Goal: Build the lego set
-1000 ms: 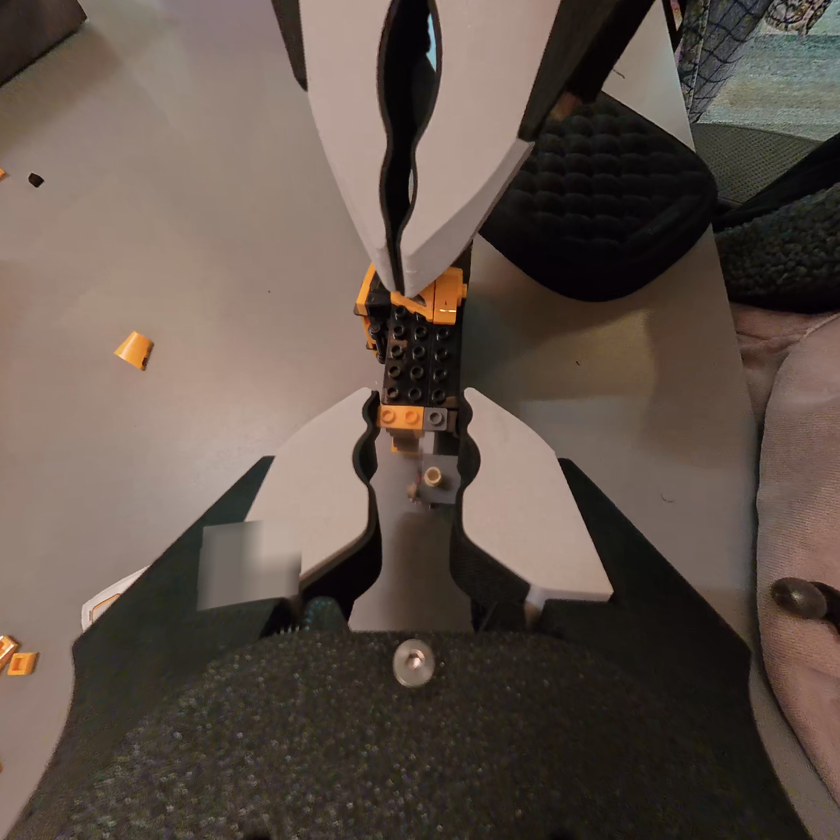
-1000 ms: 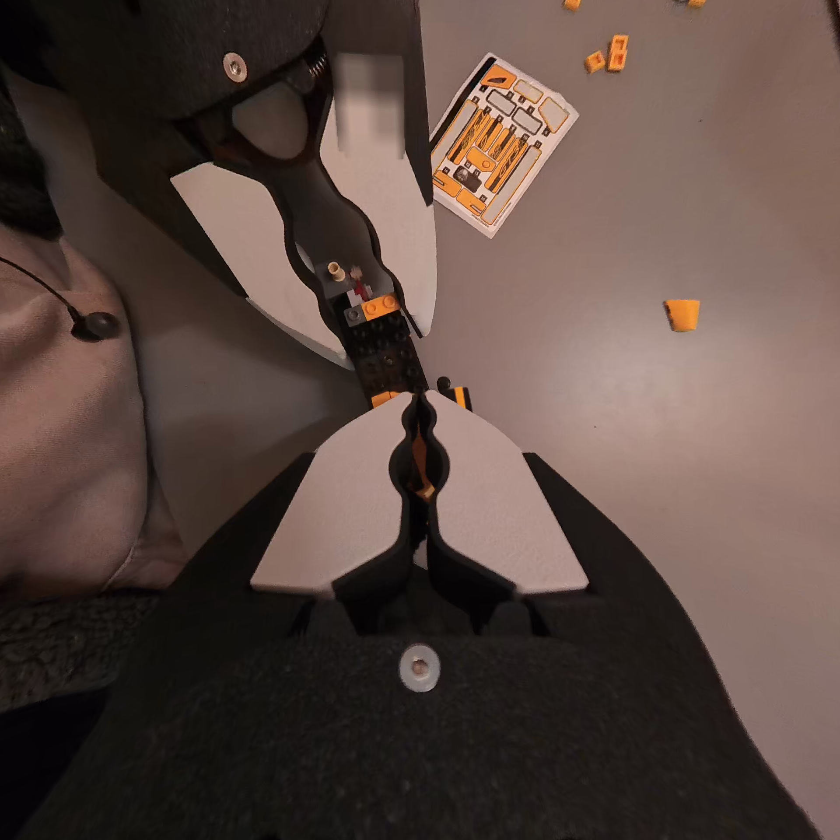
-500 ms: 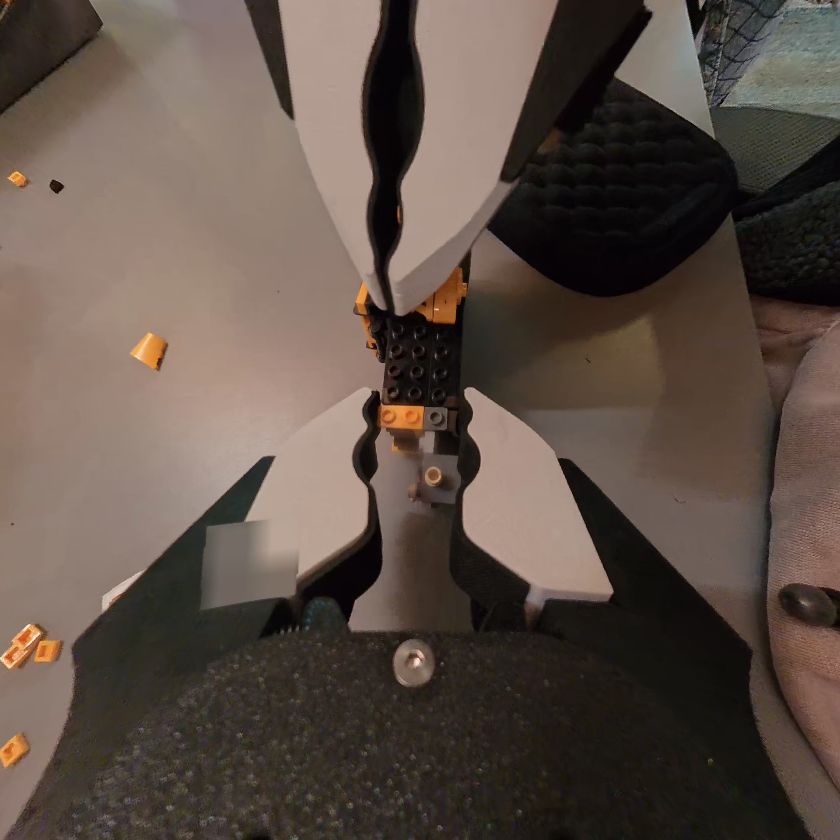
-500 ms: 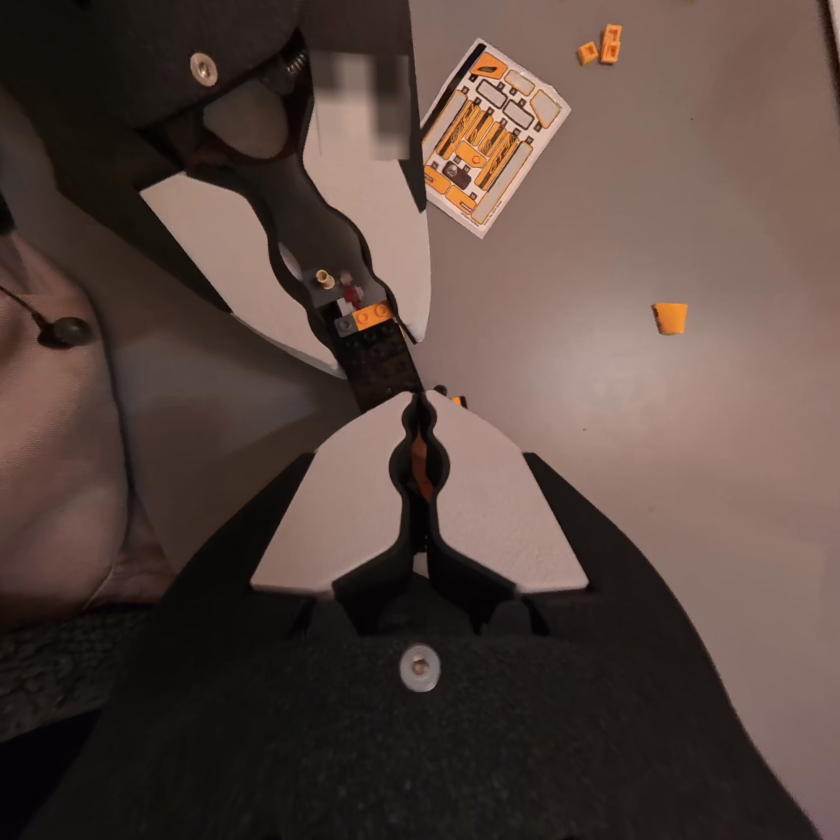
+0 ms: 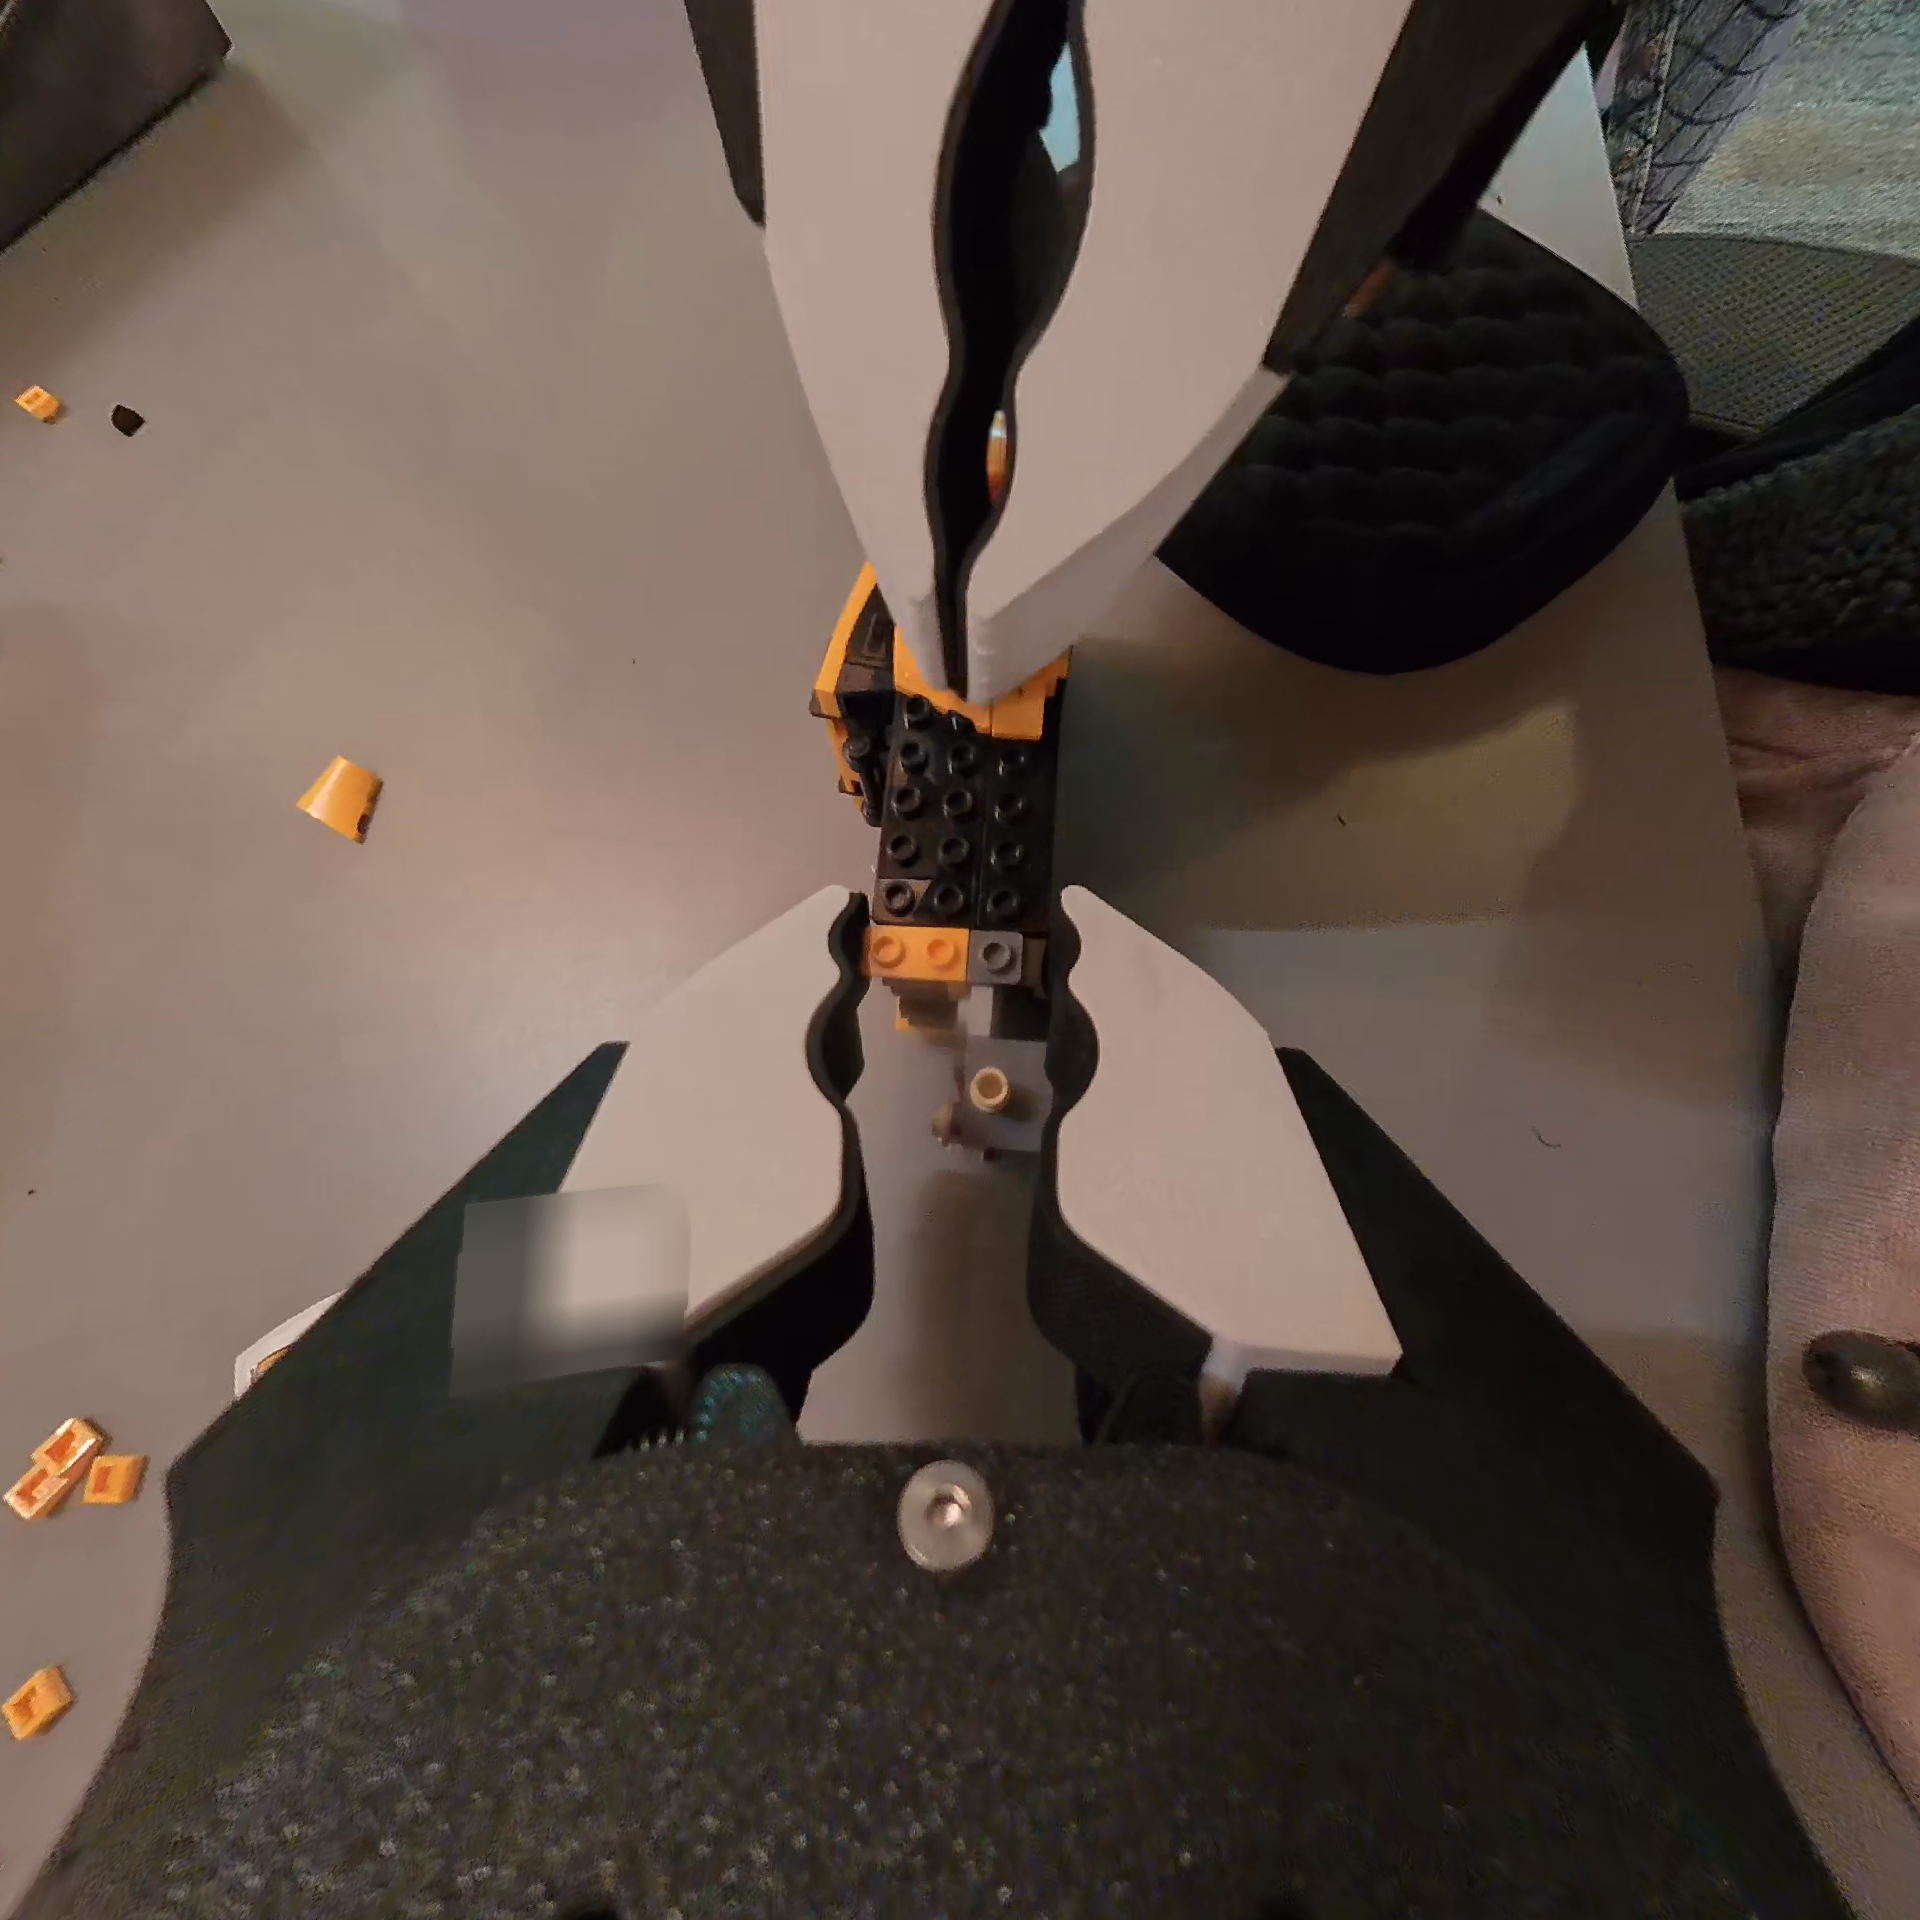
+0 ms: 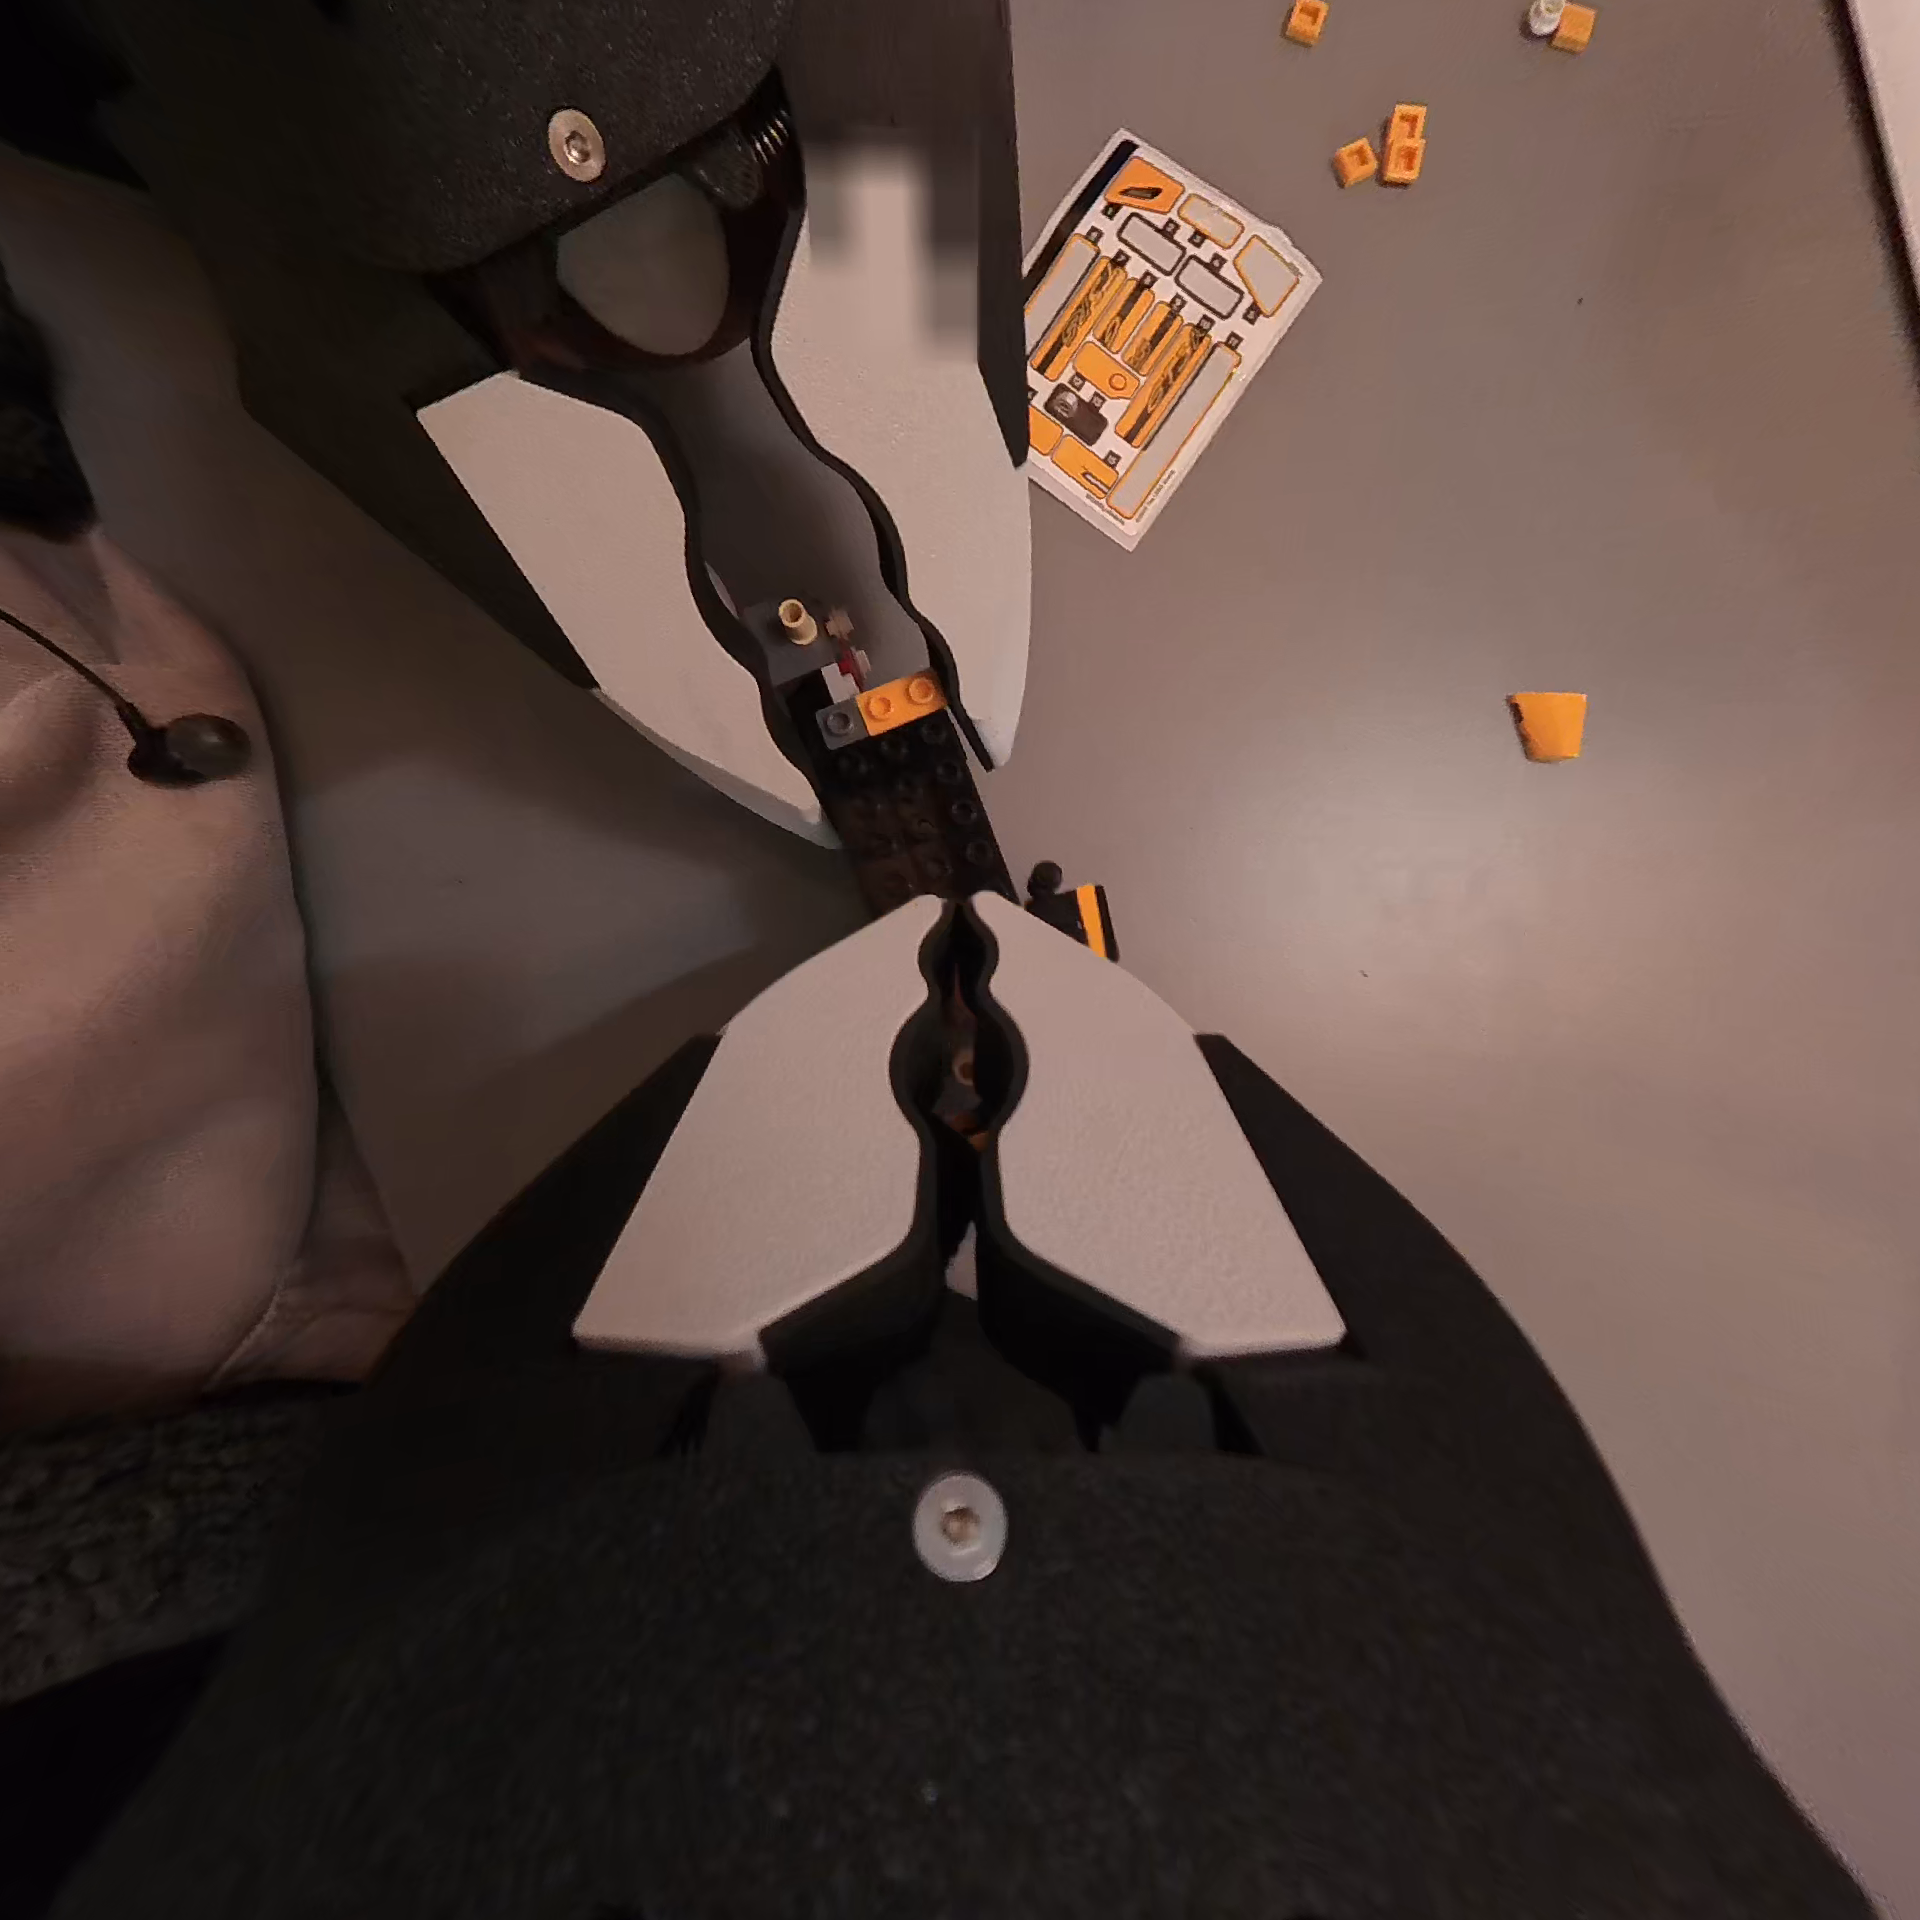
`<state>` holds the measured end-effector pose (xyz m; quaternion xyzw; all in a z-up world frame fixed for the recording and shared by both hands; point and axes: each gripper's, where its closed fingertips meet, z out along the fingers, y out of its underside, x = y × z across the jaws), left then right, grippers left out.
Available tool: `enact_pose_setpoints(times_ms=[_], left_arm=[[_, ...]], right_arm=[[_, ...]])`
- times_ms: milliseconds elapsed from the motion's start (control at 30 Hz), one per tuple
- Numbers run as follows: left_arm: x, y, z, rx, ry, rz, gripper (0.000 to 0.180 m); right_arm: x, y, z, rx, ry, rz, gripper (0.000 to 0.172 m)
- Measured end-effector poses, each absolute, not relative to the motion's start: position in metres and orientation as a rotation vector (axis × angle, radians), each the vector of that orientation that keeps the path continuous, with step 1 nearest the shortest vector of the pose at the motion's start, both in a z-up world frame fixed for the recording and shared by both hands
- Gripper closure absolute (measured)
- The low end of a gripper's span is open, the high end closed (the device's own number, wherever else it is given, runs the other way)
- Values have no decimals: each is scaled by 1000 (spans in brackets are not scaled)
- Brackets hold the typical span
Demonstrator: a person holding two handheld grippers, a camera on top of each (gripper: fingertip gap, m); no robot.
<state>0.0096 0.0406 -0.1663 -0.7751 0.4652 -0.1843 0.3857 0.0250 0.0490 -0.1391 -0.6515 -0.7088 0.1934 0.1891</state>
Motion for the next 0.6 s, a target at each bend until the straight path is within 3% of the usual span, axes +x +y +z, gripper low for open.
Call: enact_pose_setpoints(times_ms=[600], left_arm=[[11, 39, -166, -1970, 1192, -474, 148]], right_arm=[[24, 48, -140, -1807, -1957, 607, 172]])
